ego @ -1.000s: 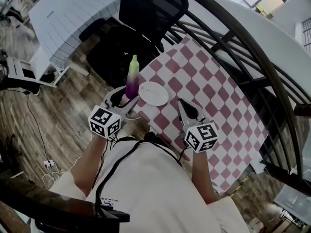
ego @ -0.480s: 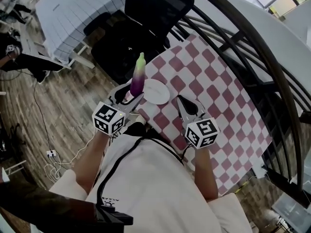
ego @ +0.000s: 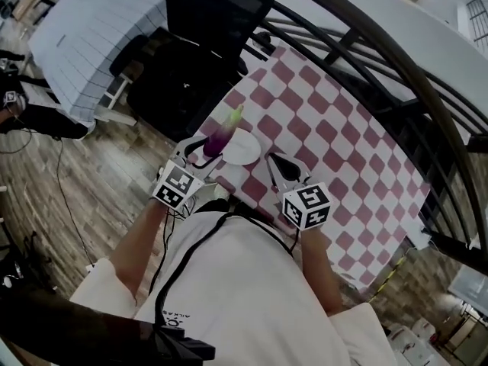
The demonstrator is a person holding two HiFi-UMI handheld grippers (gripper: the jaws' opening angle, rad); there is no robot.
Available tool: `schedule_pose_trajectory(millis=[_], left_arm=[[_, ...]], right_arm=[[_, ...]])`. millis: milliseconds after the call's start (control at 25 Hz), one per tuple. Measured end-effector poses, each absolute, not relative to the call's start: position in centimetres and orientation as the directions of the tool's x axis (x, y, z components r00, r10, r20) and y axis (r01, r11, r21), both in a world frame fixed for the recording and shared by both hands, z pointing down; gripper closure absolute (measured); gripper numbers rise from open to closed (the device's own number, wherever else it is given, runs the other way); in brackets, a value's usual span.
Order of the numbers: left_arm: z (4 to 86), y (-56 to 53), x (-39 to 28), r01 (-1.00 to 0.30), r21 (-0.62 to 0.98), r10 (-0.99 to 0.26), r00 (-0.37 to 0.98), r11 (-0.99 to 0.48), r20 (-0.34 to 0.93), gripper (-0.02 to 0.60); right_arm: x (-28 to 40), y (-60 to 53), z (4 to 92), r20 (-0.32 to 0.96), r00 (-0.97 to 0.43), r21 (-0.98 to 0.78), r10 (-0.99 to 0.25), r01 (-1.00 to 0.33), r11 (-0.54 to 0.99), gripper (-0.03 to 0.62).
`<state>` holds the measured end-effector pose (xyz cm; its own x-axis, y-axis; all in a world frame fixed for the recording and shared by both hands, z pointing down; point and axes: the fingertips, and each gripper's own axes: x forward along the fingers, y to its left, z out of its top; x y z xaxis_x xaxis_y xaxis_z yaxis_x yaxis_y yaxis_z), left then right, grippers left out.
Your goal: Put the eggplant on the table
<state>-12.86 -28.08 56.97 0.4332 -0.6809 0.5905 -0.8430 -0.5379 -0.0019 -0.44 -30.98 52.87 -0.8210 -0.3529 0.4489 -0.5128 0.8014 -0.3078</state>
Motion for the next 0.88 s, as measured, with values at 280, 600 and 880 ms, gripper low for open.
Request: schedule_pose_trajectory(millis=[280,600,880], left_arm=[[62.5,-28.6,-11.6,-0.640,-0.107,-0.506,0.482,-0.761,0.715,0.362],[65.9,-29.8,-11.1,-0.517,-0.102,-0.397,0.502,-0.850,0.768,0.362],[68.0,-29.6,-10.8,-0.436,-0.096,-0.329,0.498,-0.895,0.802,0.362]], right_arm=[[1.2,-30.3,54.2,0.489,-0.764,-0.324,-0.421,-0.607,0.725,0.586],[3.1,-29.2,56.1,0.528,-0.703,-0.354,-0.476,-0.692,0.629,0.586],[4.3,-28.6,56.4,0.553,-0.663,-0.345,-0.505,-0.733,0.586,0.586]])
